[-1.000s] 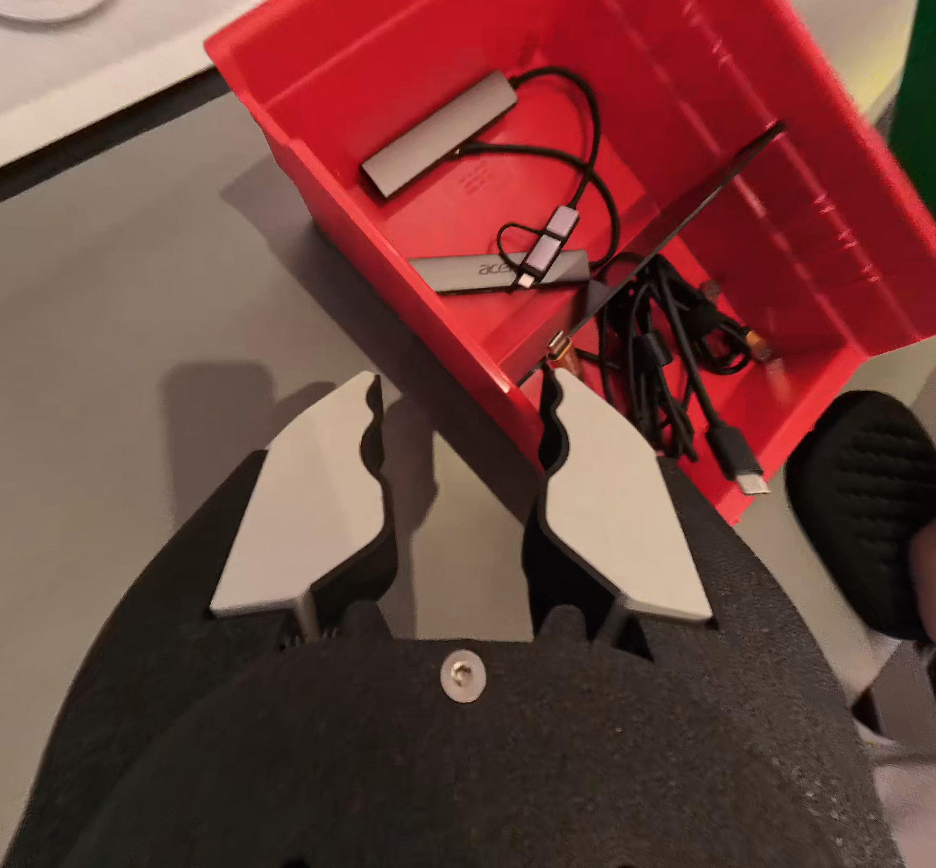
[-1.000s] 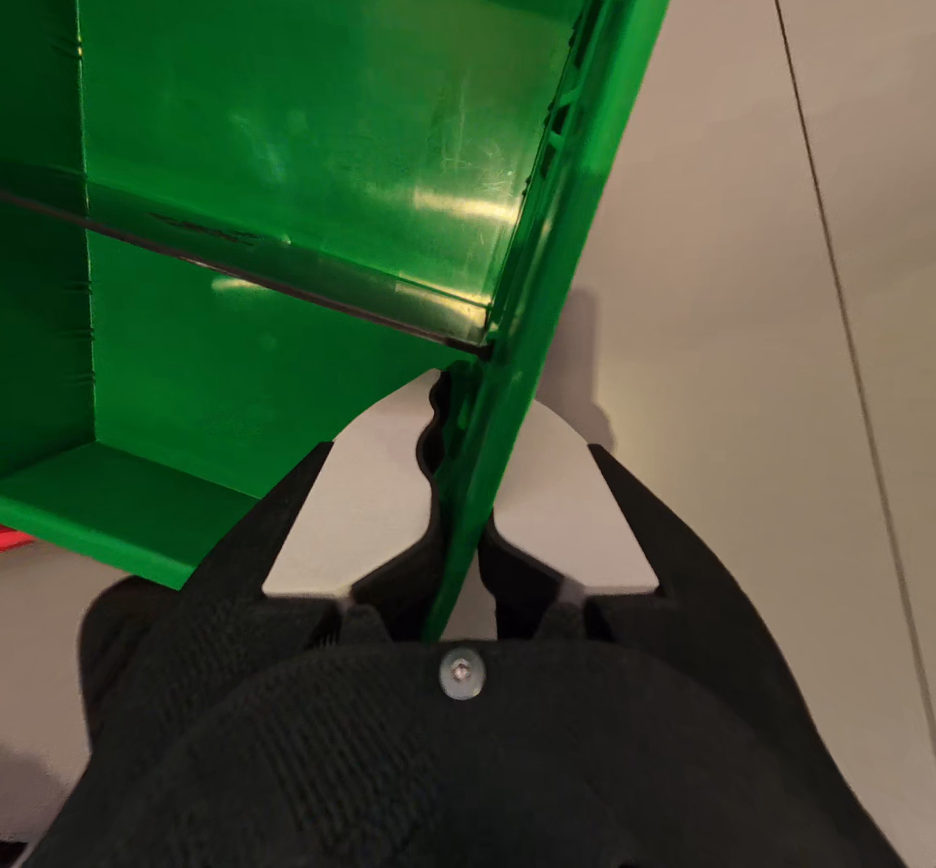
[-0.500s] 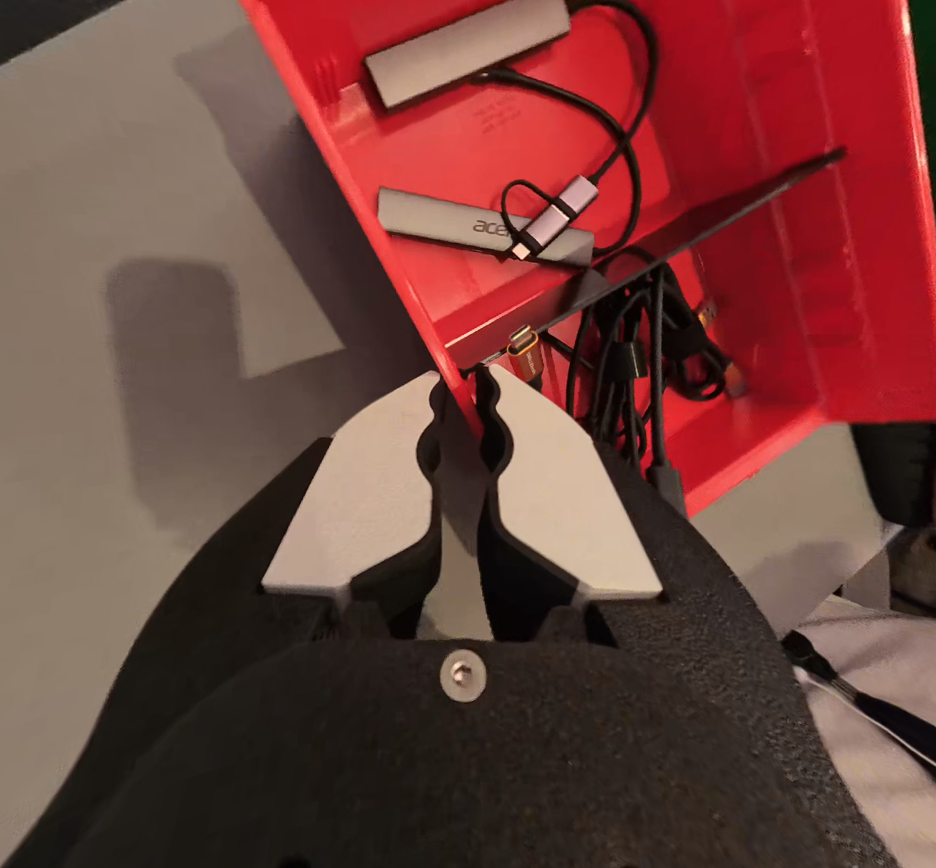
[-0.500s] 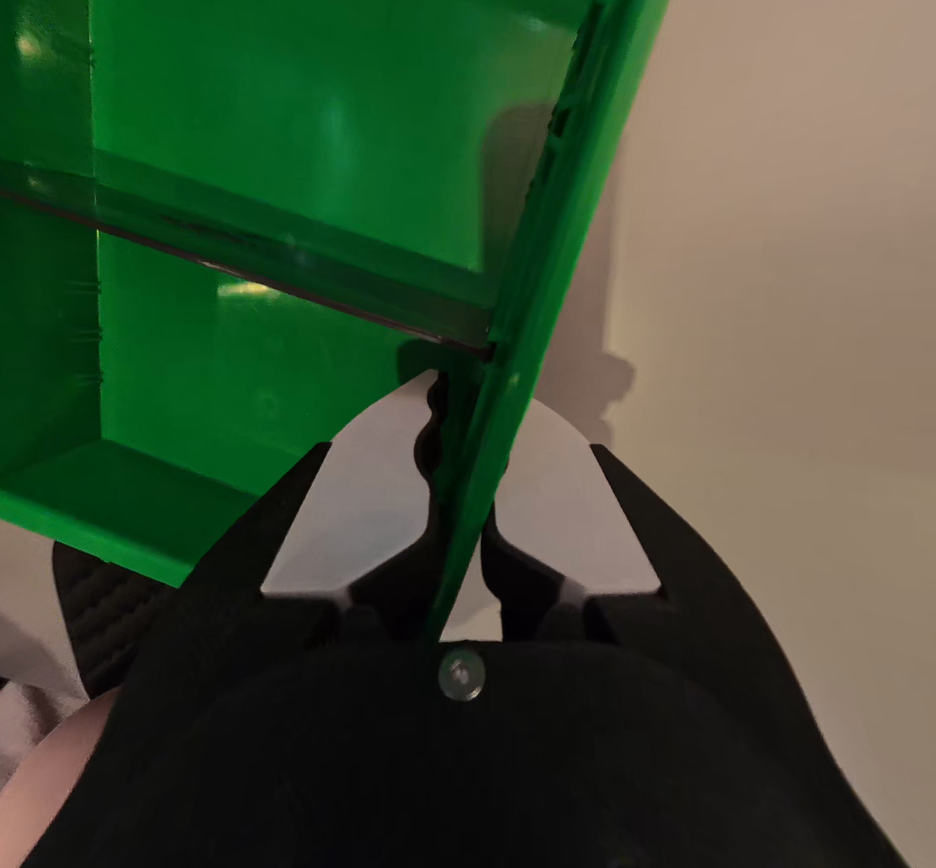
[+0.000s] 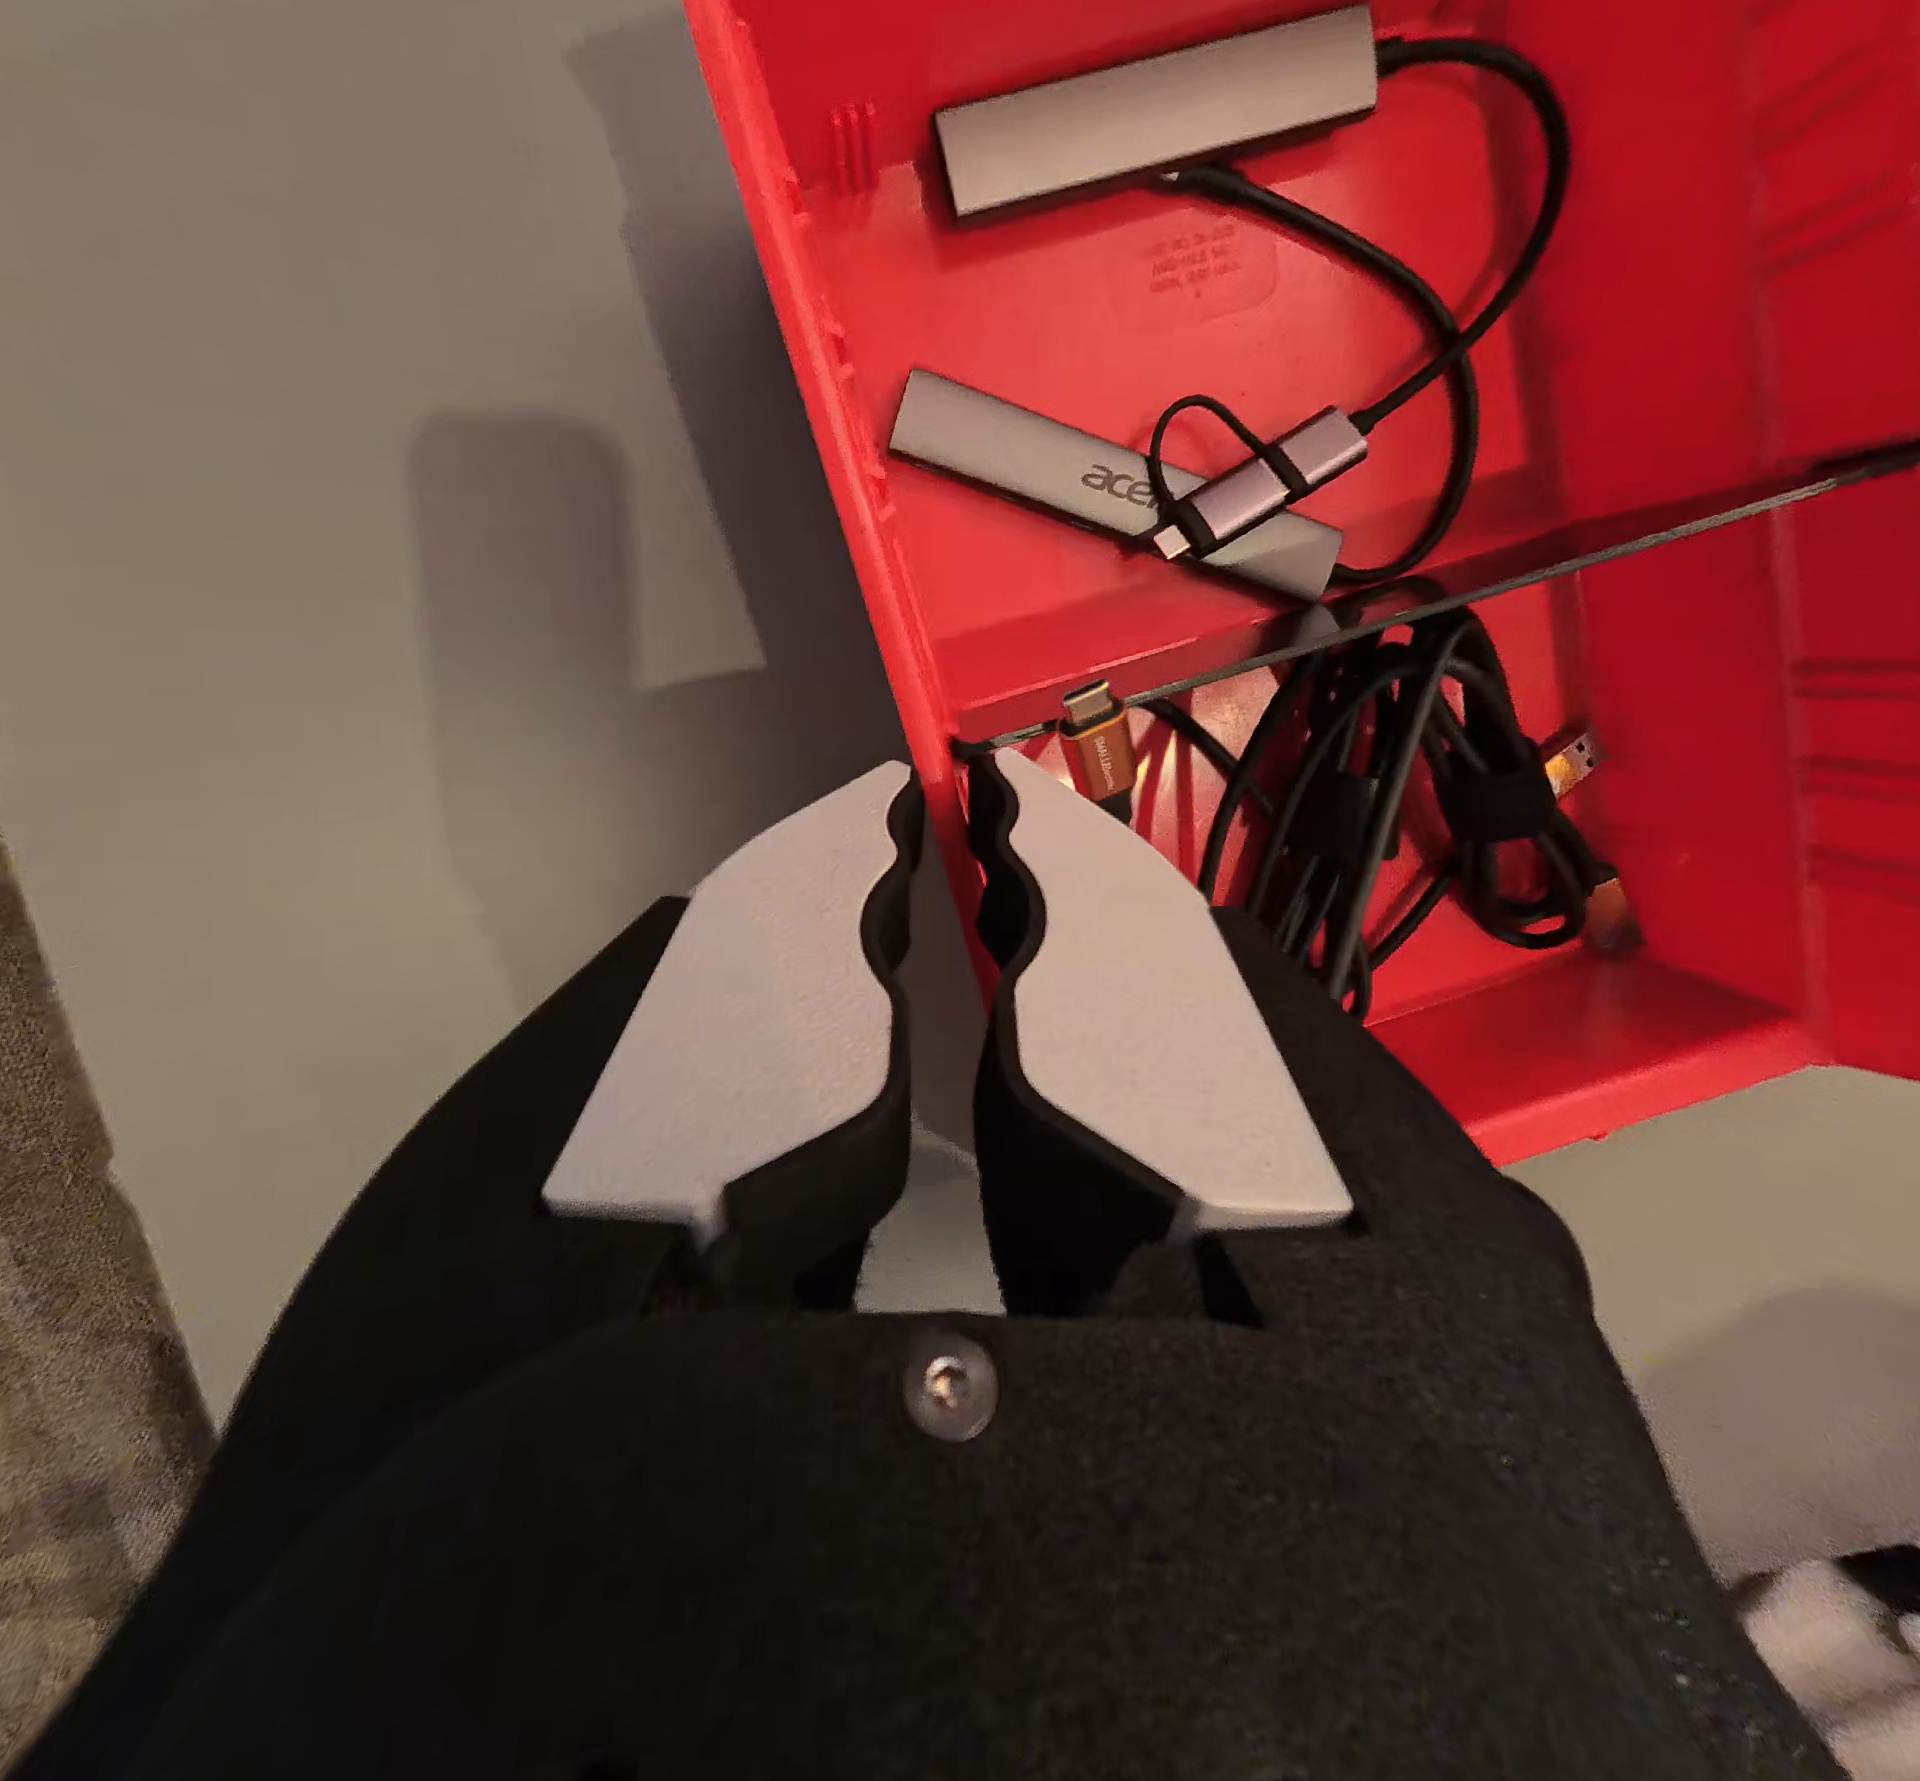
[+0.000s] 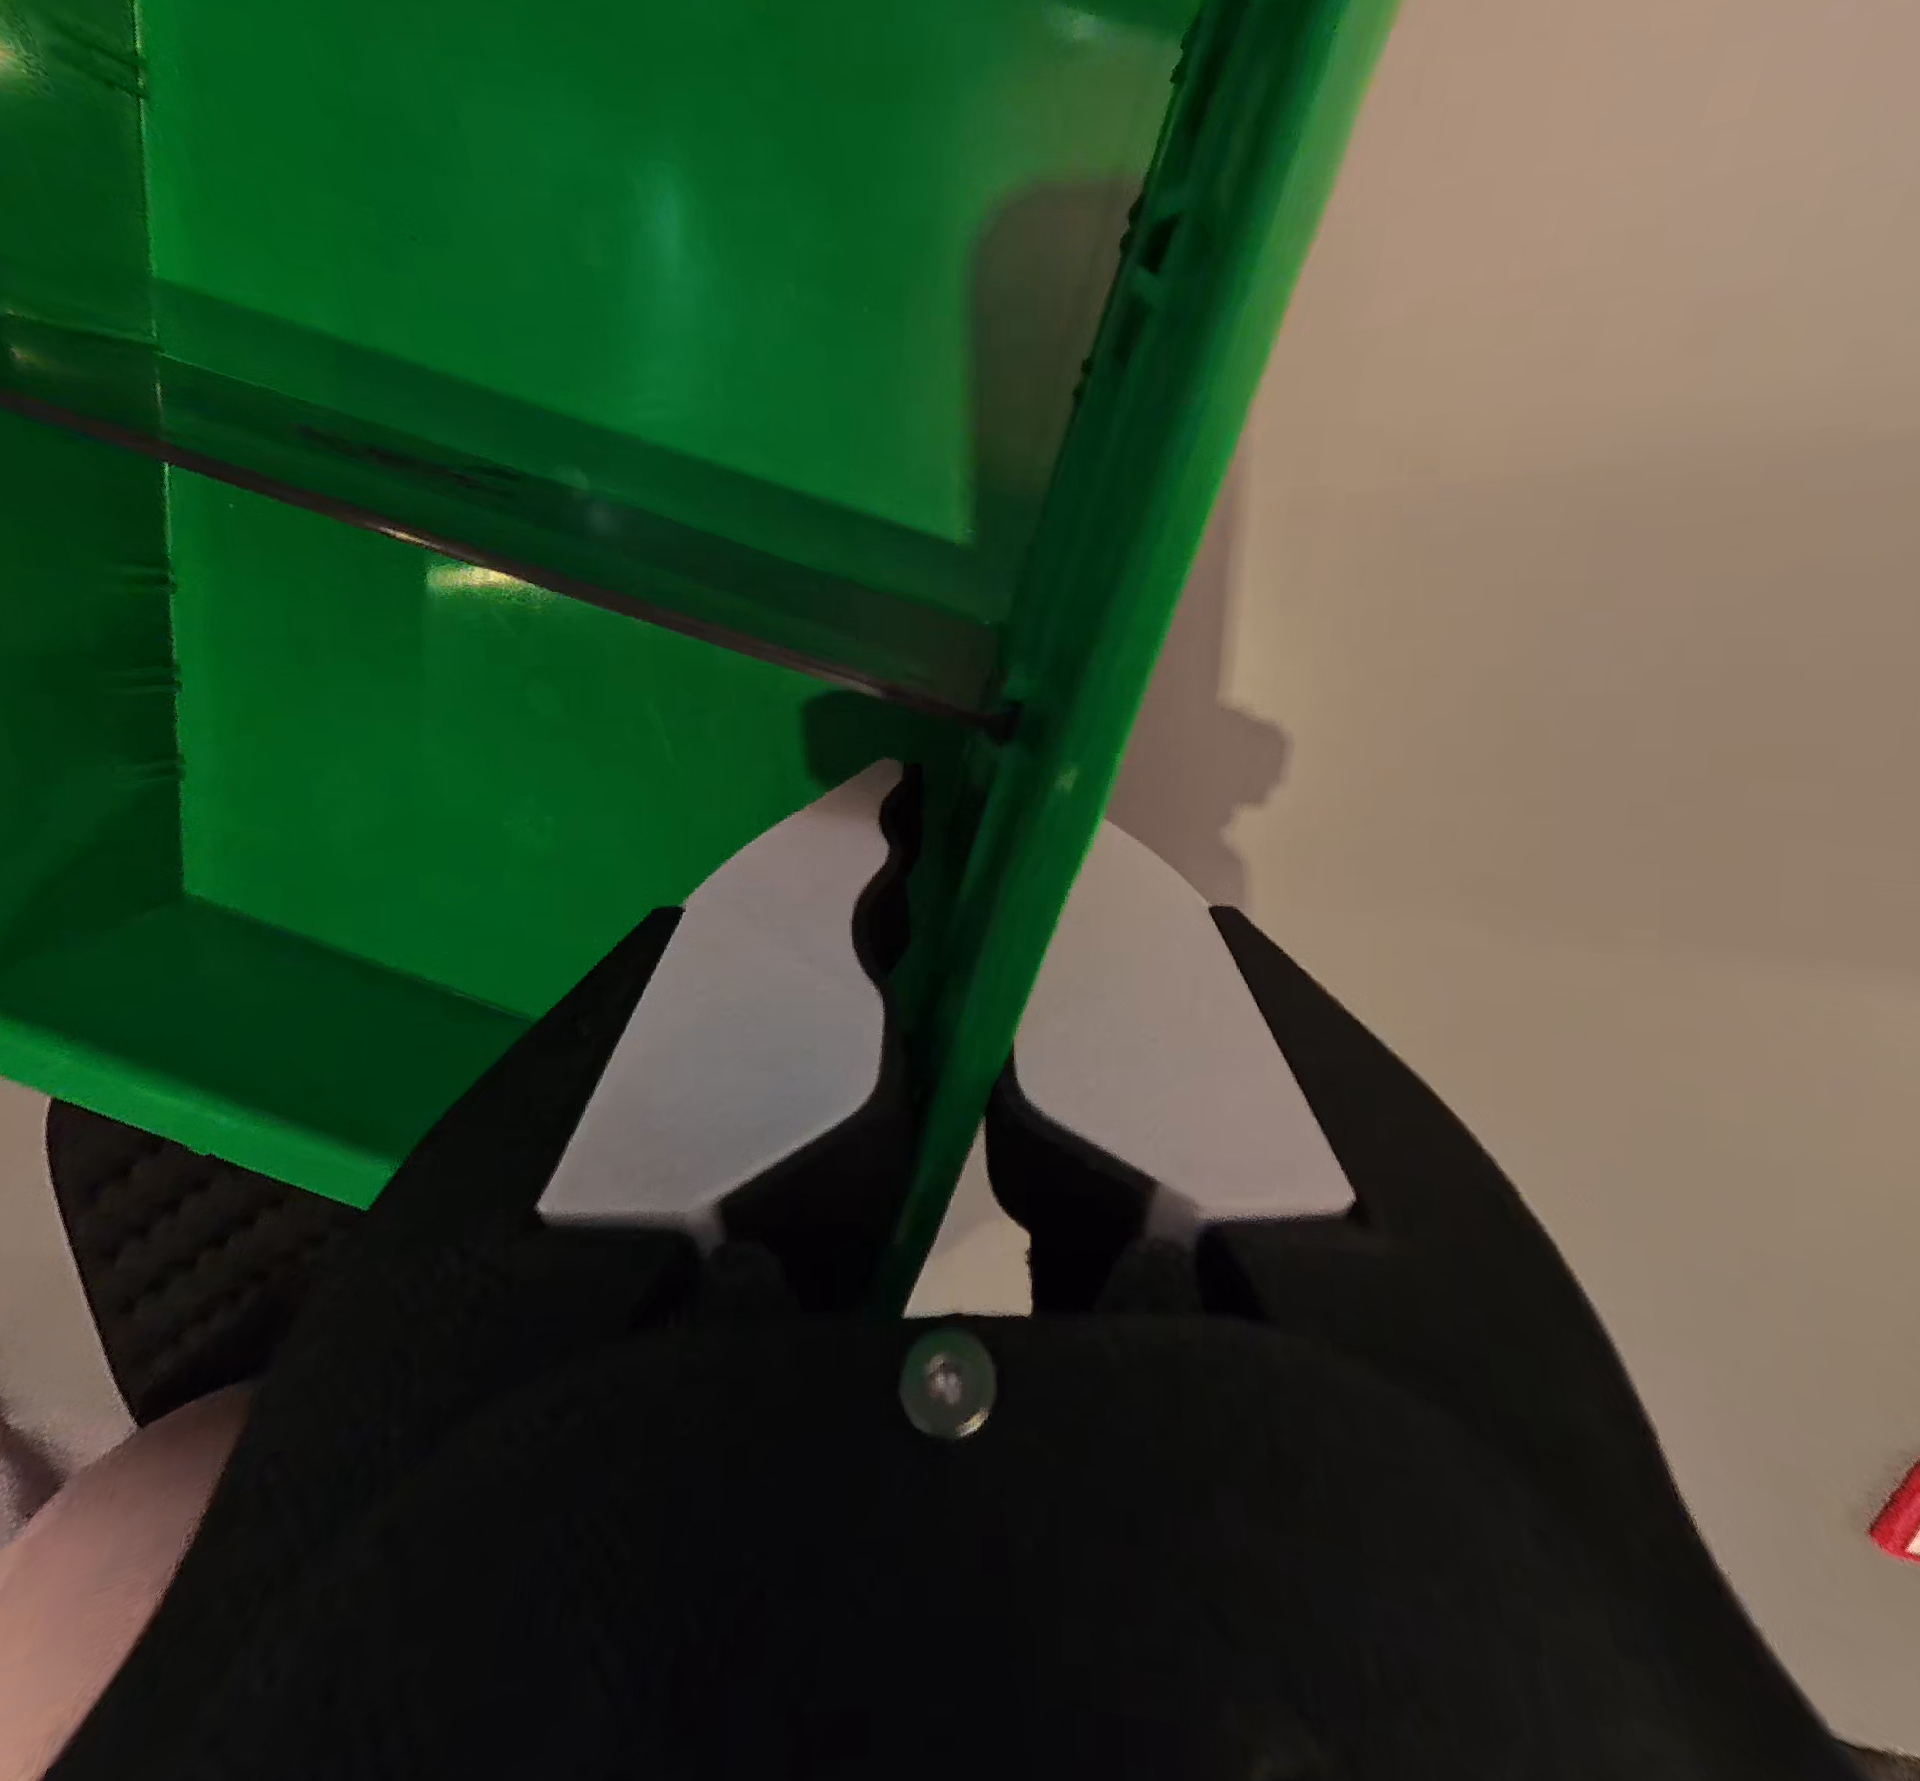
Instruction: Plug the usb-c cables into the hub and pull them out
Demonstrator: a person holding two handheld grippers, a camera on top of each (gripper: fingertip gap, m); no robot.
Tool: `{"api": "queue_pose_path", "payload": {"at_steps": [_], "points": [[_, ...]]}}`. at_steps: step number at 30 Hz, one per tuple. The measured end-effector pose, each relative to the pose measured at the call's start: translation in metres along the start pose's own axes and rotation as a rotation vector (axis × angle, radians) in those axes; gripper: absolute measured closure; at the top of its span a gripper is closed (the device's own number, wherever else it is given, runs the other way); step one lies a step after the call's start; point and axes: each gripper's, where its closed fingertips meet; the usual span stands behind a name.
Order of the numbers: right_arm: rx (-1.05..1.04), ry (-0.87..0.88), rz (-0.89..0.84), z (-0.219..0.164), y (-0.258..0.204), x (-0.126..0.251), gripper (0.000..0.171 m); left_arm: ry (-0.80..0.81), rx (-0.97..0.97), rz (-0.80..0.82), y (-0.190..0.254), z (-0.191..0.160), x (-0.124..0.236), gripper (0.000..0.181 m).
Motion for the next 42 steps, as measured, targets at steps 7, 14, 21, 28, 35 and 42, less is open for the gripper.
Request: {"api": "queue_pose_path", "payload": {"at_steps": [7, 14, 21, 28, 35, 42], "points": [[0.056, -0.008, 0.028, 0.009, 0.004, -0.002, 0.158, -0.006, -0.142, 0.066, -0.024, -0.005, 0.005, 0.172], [0.11, 0.017, 0.006, 0.013, 0.006, -0.003, 0.158, -0.018, -0.349, 0.123, -0.028, 0.0, 0.005, 0.169], [0.105, 0.009, 0.002, 0.012, 0.004, -0.003, 0.157, 0.017, -0.407, 0.042, -0.022, -0.005, 0.007, 0.169], [0.125, 0.006, 0.017, 0.005, 0.002, -0.001, 0.158, 0.041, -0.418, 0.002, -0.023, -0.01, 0.009, 0.169], [0.125, 0.005, 0.017, 0.008, 0.002, -0.001, 0.157, 0.03, -0.366, 0.096, -0.051, -0.015, 0.017, 0.169], [0.129, 0.0, 0.013, 0.012, -0.001, -0.003, 0.157, 0.055, -0.498, 0.059, -0.031, -0.011, 0.014, 0.169]]}}
Point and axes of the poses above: each gripper's, where its closed fingertips meet, x back along the fingers, z out of its top, y = z × x across the jaws, and after that the axes turned 4 degrees about y, right-handed
